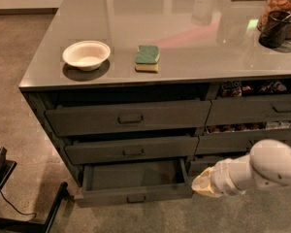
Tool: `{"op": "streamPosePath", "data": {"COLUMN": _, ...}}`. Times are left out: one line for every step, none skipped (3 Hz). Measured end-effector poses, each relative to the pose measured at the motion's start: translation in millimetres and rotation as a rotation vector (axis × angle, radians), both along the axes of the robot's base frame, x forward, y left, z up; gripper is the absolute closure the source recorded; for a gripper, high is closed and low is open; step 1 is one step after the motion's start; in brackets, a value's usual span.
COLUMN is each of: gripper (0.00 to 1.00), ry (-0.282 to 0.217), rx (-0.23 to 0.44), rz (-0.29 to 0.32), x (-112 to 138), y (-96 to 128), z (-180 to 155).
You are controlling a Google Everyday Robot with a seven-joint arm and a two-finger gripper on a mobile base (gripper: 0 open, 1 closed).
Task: Close bottom drawer
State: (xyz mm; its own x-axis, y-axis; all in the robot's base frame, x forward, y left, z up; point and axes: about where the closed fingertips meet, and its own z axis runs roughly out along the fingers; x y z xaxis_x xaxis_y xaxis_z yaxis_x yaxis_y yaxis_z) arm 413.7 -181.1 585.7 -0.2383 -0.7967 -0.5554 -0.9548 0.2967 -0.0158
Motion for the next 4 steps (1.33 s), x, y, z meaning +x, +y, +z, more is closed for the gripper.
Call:
{"op": "streamPosePath", "data": {"gripper": 1.0, "ry": -0.044, "rx": 0.071, "rz": 0.031, "x": 16.4, "y": -0.1, "z": -63.5}}
{"op": "streamPosePath", "data": {"gripper": 1.0, "ry": 0.007, "rx": 0.124, "rz": 0.048, "x": 3.9, "y": 12.3, "z": -102.9}}
{"op": "streamPosePath", "data": {"gripper": 1.0, "ry": 0.007, "rx": 0.124, "rz": 0.048, "x": 3.9, "y": 12.3, "z": -102.9}}
{"op": "streamPosePath", "data": {"gripper": 1.0, "ry": 0.012, "rx": 0.124, "rz": 0.066, "x": 2.3, "y": 12.3, "z": -125.0}}
